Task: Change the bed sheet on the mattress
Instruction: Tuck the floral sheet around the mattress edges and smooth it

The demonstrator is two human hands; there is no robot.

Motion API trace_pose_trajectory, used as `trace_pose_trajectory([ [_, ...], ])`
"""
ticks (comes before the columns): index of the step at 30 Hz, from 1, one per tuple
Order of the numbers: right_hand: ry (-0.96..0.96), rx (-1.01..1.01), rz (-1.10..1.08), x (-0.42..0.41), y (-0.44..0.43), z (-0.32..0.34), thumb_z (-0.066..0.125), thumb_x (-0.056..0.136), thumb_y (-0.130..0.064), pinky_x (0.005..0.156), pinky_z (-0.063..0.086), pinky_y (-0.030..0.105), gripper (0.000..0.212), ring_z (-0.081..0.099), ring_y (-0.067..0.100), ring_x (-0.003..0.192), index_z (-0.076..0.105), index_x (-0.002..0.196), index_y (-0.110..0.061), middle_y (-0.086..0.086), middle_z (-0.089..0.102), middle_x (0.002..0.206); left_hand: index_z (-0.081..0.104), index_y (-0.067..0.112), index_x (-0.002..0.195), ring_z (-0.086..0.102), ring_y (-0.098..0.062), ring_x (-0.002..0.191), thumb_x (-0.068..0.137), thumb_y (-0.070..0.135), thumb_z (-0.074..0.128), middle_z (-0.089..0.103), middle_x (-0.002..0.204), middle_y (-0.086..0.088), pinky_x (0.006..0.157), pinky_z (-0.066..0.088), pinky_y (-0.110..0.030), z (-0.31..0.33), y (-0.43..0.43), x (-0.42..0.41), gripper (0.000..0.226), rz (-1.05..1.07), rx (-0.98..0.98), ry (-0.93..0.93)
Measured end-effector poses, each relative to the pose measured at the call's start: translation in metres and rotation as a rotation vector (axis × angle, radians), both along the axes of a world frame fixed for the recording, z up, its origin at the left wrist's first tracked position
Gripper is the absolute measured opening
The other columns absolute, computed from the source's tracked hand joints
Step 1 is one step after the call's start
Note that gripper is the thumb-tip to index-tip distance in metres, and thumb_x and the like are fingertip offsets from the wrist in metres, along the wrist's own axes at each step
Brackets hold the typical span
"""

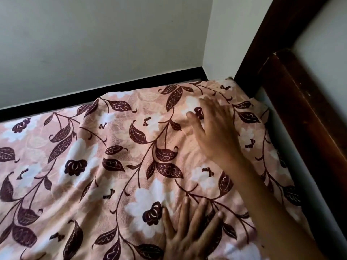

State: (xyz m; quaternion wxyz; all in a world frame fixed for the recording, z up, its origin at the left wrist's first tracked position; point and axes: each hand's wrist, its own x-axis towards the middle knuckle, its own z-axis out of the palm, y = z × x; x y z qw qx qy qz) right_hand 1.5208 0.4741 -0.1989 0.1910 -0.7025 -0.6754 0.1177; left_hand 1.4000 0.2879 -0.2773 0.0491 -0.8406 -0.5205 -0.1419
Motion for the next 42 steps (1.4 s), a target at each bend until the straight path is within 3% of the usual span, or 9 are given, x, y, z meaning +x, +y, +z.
trace_pose_trajectory([
  [3,-0.237,-0.163,0.076,0.057,0.034,-0.009,0.004,0.091,-0.063,0.115,-0.009,0.038,0.070,-0.009,0.018,0.145,-0.003,0.149,-0.024,0.002,-0.007,0.158,0.027,0.037,0.144,0.018,-0.028,0.143,0.097,0.056,0.015,0.037,0.145,-0.002,0.111,0.008,-0.062,0.011,-0.008,0.002,0.053,0.022,-0.050,0.012],
  [8,-0.142,-0.187,0.034,0.055,0.099,0.008,0.015,0.099,-0.051,0.117,-0.001,0.038,0.065,-0.002,0.024,0.145,0.012,0.150,-0.011,0.012,0.001,0.158,0.025,0.035,0.146,0.017,-0.031,0.143,0.089,0.062,0.027,0.040,0.141,-0.002,0.109,0.012,-0.063,0.005,-0.008,-0.004,0.062,-0.013,0.024,0.083],
  [11,-0.092,-0.028,0.039,0.025,0.031,0.015,0.012,0.096,-0.053,0.116,-0.004,0.034,0.068,-0.001,0.021,0.145,0.014,0.149,-0.011,0.008,0.003,0.158,0.023,0.036,0.147,0.015,-0.030,0.143,0.085,0.073,0.021,0.030,0.151,-0.001,0.109,0.008,-0.064,0.004,-0.013,0.001,0.072,0.016,-0.035,0.096],
  [15,-0.228,-0.125,-0.057,0.018,-0.052,-0.008,-0.005,0.086,-0.066,0.116,-0.010,0.040,0.079,-0.013,0.020,0.144,-0.003,0.149,-0.019,0.003,-0.011,0.157,0.023,0.036,0.147,0.015,-0.030,0.144,0.080,0.077,0.020,0.019,0.155,0.000,0.109,0.007,-0.064,0.003,-0.010,0.002,0.079,0.002,-0.035,0.041],
  [23,-0.211,-0.214,-0.094,0.047,0.045,-0.008,0.012,0.092,-0.065,0.117,-0.007,0.043,0.075,-0.009,0.025,0.145,-0.003,0.150,-0.019,0.008,-0.009,0.158,0.018,0.032,0.148,0.011,-0.033,0.144,0.083,0.068,0.016,0.010,0.158,-0.001,0.108,-0.003,-0.066,0.015,-0.007,-0.001,0.075,-0.069,-0.179,-0.069],
  [27,-0.193,-0.033,-0.184,0.045,-0.024,0.007,0.016,0.097,-0.054,0.117,-0.004,0.040,0.068,-0.003,0.025,0.145,0.003,0.151,-0.013,0.010,-0.002,0.158,0.020,0.031,0.148,0.010,-0.034,0.144,0.084,0.066,0.015,0.013,0.157,-0.003,0.108,-0.005,-0.064,0.017,-0.007,-0.002,0.073,-0.081,-0.224,-0.047],
  [33,-0.214,-0.198,-0.356,0.040,-0.118,-0.011,0.018,0.096,-0.051,0.117,-0.002,0.039,0.073,-0.002,0.026,0.145,0.000,0.149,-0.004,0.015,-0.001,0.157,0.025,0.025,0.148,0.005,-0.031,0.145,0.089,0.062,0.019,0.015,0.156,-0.003,0.111,-0.008,-0.061,0.050,-0.006,0.004,0.069,-0.053,-0.322,-0.045],
  [37,-0.218,-0.149,-0.355,0.040,-0.114,-0.015,0.021,0.095,-0.050,0.117,0.001,0.040,0.074,0.002,0.027,0.145,0.002,0.149,-0.002,0.017,0.003,0.157,0.002,0.029,0.146,-0.010,-0.023,0.144,0.089,0.058,-0.003,-0.002,0.155,0.005,0.114,-0.015,-0.044,0.071,0.083,0.035,0.064,-0.140,-0.433,-0.055],
  [42,-0.223,-0.053,-0.381,0.039,-0.115,-0.021,0.017,0.094,-0.052,0.117,0.011,0.042,0.074,0.012,0.030,0.144,0.015,0.148,-0.002,0.018,0.015,0.155,-0.001,0.034,0.149,-0.015,-0.026,0.143,0.101,0.043,0.012,-0.009,0.158,0.005,0.111,-0.009,-0.056,0.073,0.225,0.085,0.051,-0.120,-0.455,0.122],
])
